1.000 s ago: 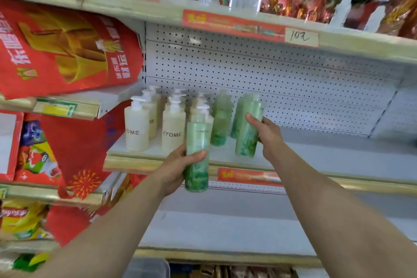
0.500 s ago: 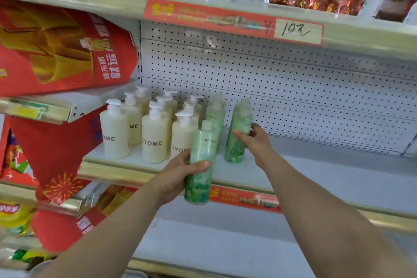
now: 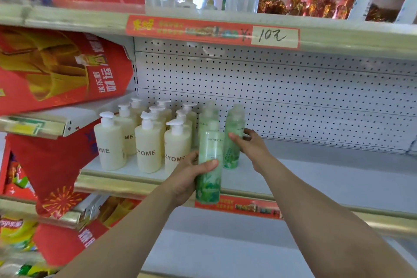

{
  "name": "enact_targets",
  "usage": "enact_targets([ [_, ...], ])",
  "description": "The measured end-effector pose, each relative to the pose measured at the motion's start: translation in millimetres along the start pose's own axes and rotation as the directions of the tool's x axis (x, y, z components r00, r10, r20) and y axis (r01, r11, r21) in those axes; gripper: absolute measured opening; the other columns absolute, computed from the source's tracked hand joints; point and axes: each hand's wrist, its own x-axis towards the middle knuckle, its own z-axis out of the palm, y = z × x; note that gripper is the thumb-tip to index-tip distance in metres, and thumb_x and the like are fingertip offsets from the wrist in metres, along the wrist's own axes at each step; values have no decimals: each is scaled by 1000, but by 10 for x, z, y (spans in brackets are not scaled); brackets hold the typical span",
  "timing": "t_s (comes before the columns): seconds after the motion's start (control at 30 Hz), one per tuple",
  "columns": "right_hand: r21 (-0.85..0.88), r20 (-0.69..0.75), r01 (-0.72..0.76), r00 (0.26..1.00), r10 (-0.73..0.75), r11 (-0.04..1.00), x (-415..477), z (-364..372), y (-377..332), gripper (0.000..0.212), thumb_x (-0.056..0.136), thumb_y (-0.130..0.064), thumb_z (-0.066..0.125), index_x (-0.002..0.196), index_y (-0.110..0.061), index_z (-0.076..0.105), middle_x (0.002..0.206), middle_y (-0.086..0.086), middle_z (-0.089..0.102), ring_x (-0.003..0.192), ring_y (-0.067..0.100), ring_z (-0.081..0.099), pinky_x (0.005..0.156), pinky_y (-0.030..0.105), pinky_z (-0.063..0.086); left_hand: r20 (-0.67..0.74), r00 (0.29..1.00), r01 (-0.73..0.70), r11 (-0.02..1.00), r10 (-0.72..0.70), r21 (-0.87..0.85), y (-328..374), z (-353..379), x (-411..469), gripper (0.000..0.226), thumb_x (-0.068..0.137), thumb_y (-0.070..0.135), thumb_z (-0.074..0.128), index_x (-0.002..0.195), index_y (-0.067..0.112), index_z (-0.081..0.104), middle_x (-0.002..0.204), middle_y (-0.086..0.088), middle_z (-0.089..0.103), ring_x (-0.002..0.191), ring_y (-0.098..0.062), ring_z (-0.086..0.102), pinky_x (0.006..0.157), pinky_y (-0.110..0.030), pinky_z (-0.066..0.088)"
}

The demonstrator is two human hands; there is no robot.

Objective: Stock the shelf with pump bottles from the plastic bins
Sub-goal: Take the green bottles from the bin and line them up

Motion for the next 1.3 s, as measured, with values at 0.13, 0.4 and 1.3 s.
enact_targets([
  [0.13, 41, -185, 57, 982, -49, 998, -109, -176, -233, 61, 78, -51, 77, 126, -18, 59, 120, -2, 65, 108, 17, 63, 96, 38, 53, -19, 999, -33, 999, 33, 32, 122, 190, 109, 62, 74, 21, 82, 130, 12, 57, 120, -12, 70, 109, -30, 69, 90, -43, 56],
  [0.4, 117, 224, 182, 953, -205, 976, -542, -533, -647, 51, 84, -50, 70, 113, -7, 70, 108, 11, 73, 97, 21, 70, 81, 32, 56, -86, 984, -143, 983, 153, 114, 176, 833, 399, 39, 77, 28, 80, 114, 19, 71, 105, -8, 75, 98, -25, 72, 85, -38, 58],
  [1.3, -71, 15, 142, 990, -142, 987, 526, -982, -94, 48, 70, -25, 89, 112, -22, 65, 105, -5, 72, 96, 9, 69, 75, 20, 53, -400, 781, -112, 737, 480, 666, 73, 721, 1286, 52, 81, 49, 74, 124, 26, 55, 100, 4, 69, 76, -2, 58, 57, -6, 39],
])
